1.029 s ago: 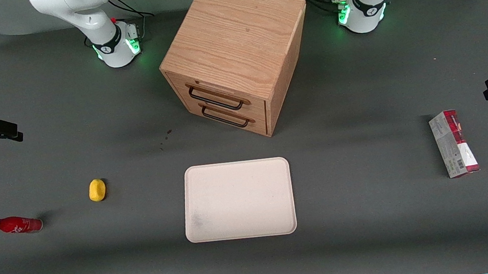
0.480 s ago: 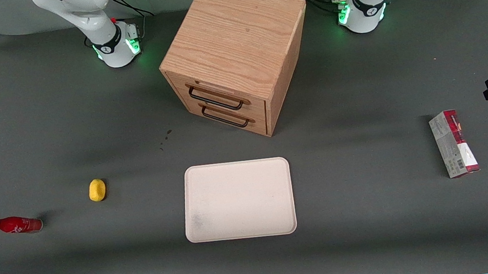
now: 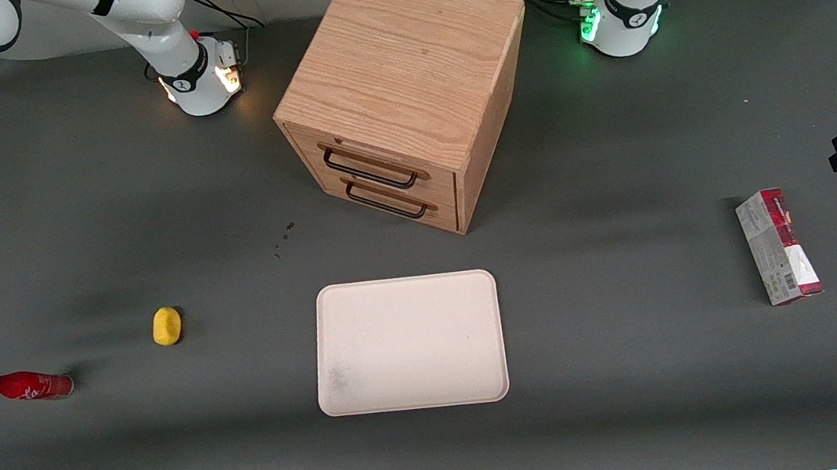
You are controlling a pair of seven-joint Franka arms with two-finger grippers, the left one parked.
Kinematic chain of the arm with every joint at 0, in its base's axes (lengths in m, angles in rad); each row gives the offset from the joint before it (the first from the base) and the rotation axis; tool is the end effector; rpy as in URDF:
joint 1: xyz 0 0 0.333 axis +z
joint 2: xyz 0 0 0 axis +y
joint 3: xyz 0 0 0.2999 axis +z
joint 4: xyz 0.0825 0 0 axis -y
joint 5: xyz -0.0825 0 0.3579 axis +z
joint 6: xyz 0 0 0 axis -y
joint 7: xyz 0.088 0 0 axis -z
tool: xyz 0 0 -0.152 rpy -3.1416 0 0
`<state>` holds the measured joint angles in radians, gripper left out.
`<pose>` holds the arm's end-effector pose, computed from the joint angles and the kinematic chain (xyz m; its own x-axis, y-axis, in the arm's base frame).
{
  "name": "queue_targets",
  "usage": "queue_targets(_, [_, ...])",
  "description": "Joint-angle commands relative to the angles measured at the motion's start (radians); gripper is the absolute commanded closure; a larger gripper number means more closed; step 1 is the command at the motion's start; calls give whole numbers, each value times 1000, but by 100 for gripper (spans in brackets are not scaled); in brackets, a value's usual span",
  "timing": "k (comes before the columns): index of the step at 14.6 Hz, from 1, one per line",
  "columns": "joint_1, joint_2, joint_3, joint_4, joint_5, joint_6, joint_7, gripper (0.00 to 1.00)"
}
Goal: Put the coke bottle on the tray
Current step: 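Move the right gripper toward the red Coca-Cola bottle lying on the table, then lower the open right gripper over the bottle cap end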
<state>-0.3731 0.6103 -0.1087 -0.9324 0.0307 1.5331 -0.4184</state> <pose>0.6156 -0.2917 0.4726 0.9989 -0.0433 -0.0191 -0.0428 -0.9987 0.0260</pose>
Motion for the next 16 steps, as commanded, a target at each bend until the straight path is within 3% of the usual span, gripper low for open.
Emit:
queue_targets(1, [-3, 28, 3, 6, 17, -2, -62, 0])
queue_targets(9, [11, 25, 3, -268, 20, 304, -66, 0])
queue_targets(16, [11, 86, 6, -284, 64, 369, -63, 0])
